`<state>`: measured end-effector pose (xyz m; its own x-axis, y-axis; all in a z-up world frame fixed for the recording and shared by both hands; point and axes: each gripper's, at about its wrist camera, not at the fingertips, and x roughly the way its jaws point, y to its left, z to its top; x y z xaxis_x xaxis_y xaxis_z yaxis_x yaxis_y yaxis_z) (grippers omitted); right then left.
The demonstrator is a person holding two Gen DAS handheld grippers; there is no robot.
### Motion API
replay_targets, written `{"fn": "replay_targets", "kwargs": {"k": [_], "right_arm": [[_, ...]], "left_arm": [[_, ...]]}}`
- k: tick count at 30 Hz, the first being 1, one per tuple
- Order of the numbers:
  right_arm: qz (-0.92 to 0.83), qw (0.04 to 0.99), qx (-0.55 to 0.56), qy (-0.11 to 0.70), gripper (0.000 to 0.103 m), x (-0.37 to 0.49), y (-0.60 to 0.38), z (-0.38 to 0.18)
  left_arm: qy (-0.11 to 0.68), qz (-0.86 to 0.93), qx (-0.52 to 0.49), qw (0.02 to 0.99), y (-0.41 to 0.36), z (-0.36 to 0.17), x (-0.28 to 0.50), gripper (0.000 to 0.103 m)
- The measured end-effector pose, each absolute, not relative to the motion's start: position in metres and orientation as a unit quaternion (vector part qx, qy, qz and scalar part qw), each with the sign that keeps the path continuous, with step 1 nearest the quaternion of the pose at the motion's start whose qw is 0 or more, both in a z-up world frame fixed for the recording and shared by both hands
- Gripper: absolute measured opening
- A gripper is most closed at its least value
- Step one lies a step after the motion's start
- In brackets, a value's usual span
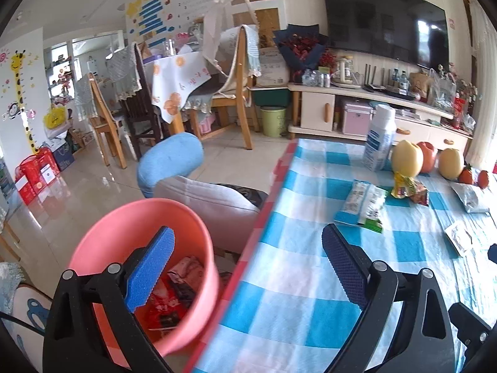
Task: Collect trash
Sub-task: 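Bring both open tools back over the table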
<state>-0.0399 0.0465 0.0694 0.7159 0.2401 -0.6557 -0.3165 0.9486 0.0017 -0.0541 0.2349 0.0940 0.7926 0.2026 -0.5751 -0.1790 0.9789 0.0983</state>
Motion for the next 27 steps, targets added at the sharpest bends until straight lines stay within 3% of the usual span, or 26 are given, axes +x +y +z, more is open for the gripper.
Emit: {"fn": "replay_targets", "kwargs": {"k": [18,27], "right_arm": [[0.123,0.932,-0.007,0.342,0.096,-0.036,-0.031,0.067],[0.085,0.937,0.044,0.335,0.096,-0.017,-0.096,0.072]], "left_arm": [[0.304,0.003,0.101,0.947,0.135,0.078,-0.064,0.095],[0.32,-0.063,0.08,0.942,0.097,0.077,-0.052,0.095]]}}
